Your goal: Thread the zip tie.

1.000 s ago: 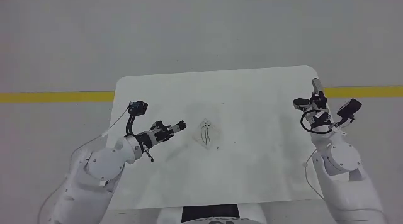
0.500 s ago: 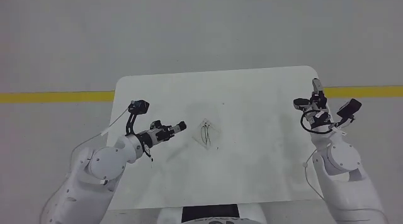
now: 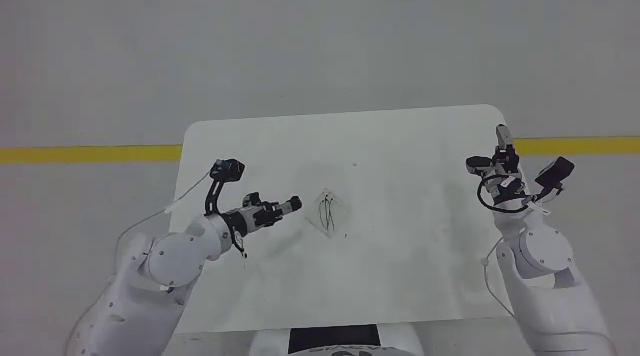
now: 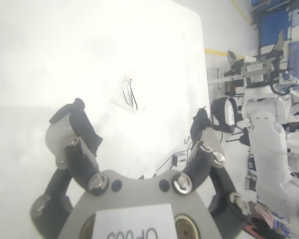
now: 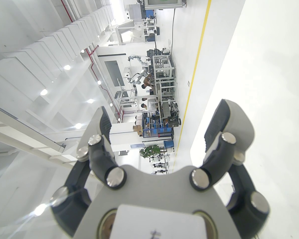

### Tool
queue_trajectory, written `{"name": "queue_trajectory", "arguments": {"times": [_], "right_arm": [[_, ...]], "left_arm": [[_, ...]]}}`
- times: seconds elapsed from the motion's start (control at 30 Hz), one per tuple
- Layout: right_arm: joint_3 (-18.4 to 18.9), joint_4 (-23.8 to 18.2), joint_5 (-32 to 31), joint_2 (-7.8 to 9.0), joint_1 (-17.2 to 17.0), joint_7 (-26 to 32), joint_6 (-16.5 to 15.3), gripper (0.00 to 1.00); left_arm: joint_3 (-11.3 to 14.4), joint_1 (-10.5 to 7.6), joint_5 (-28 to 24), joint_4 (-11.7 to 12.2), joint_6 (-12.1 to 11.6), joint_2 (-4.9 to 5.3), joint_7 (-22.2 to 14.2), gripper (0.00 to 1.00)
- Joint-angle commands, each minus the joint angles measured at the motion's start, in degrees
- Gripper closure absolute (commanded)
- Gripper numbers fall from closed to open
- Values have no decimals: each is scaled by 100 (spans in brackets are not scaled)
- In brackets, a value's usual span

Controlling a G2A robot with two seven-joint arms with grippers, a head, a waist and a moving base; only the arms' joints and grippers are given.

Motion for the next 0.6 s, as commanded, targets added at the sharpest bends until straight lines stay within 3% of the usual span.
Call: {"name": "queue_trajectory", "arguments": {"times": [0.0,0.07,0.2,0.5,0.57], "right_arm": [[0,0,0,0,0,0,0,0],[0,0,0,0,0,0,0,0],[0,0,0,0,0,0,0,0],[0,0,0,0,0,0,0,0],[0,0,0,0,0,0,0,0]], "left_arm": [[389,-227,781,-172,512,-4,-488,0],[634,-424,1102,-54,560,-25,-715,0],[852,-684,1354,336,560,-190,-686,0],[852,-684,1354,336,560,-190,-686,0],[909,-685,1253,318,416,-195,-611,0]]}}
